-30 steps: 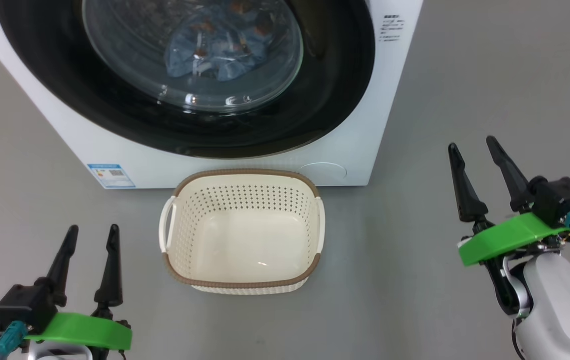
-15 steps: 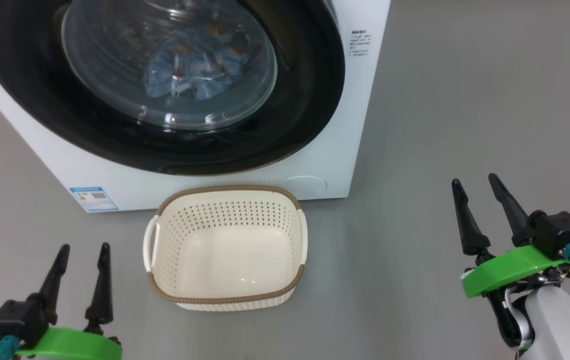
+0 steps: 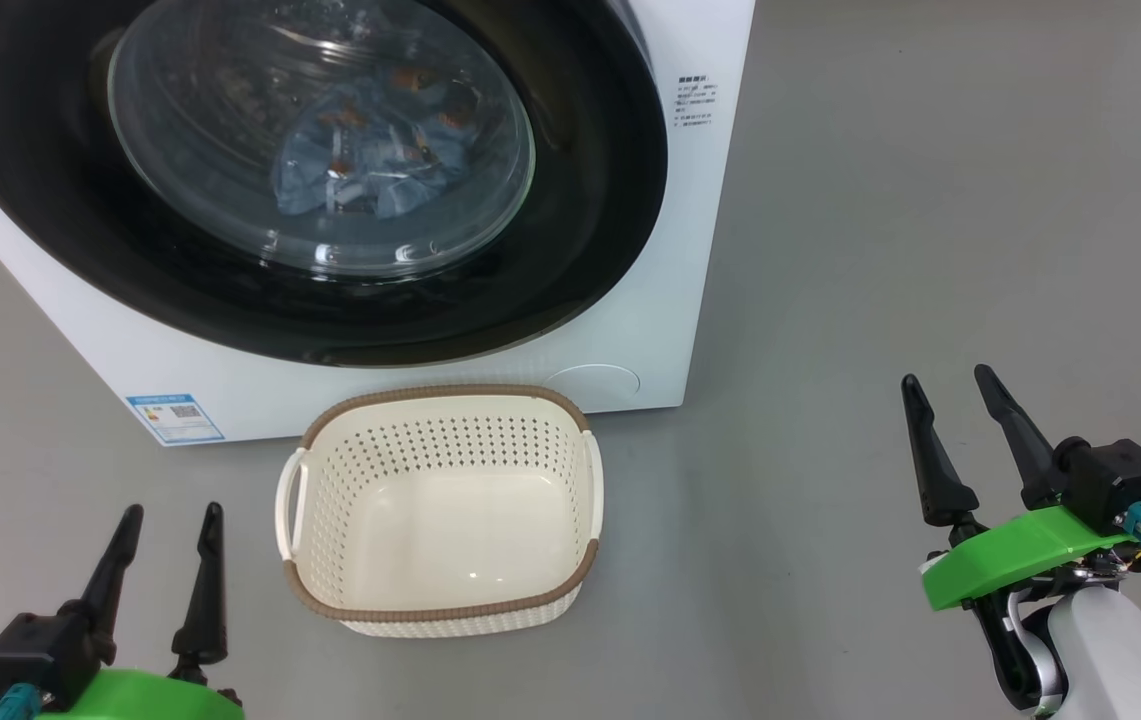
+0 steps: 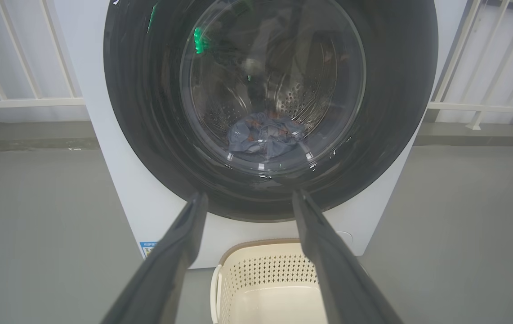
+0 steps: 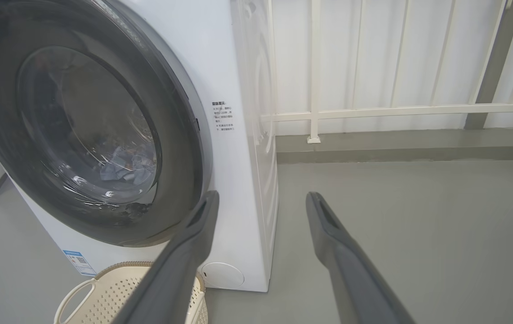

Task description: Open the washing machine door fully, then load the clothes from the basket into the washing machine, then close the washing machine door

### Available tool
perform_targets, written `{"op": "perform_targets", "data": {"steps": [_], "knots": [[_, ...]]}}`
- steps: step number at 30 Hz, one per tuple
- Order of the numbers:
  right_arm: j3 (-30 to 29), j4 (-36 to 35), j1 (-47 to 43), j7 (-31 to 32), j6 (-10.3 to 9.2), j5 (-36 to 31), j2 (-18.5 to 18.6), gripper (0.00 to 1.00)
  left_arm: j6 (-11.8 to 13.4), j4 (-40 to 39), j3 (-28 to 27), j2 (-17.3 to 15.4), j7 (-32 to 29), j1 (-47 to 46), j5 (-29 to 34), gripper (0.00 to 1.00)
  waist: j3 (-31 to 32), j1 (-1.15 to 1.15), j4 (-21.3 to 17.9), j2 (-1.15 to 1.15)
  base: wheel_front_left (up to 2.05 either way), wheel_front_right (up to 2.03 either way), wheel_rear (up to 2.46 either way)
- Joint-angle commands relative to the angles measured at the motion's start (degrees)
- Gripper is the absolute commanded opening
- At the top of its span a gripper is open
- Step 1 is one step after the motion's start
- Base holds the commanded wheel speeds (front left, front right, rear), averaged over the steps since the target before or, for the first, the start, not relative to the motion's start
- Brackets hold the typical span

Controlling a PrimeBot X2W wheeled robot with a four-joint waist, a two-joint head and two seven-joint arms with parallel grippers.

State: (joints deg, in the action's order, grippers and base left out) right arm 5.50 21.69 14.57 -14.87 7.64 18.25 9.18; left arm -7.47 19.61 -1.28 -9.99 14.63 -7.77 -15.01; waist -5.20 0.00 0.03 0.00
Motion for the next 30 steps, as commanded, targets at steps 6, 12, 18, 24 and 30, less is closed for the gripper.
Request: {"op": "perform_targets", "data": {"steps": [6,12,18,24,30], "knots": [[1.13,-1.89,-0.2,-0.13,-0.15,-0.02,0.07,1.0,-0.02,-0.71,-1.87,-1.94,0.37,-0.35,0.64,1.0,0.0,0.0,0.07,0.0,0.0,0.0,0.0],[0.18,1.41,-0.88,0.06,0.01,0.11,-0.91,0.0,0.0,1.97,0.36,1.03,-0.14,0.61,0.01,0.0,-0.09,0.0,0.1,0.0,0.0,0.0,0.0],[-0.03,2.95,-2.84,0.81,0.01,2.14,-2.02,0.0,0.0,3.3,0.52,2.52,-0.8,1.79,-2.09,0.0,0.06,0.03,0.1,0.0,0.0,0.0,0.0],[-0.61,2.41,-3.2,1.82,0.0,5.69,-2.23,0.0,0.0,2.82,0.27,2.75,-1.78,1.89,-5.8,0.0,0.4,0.05,0.09,0.0,0.0,0.0,0.0],[-1.2,1.94,-3.38,2.83,-0.01,9.24,-2.44,0.0,0.0,2.41,0.01,2.97,-2.75,1.81,-9.51,0.0,0.56,0.01,0.09,0.0,0.0,0.0,0.0]]}}
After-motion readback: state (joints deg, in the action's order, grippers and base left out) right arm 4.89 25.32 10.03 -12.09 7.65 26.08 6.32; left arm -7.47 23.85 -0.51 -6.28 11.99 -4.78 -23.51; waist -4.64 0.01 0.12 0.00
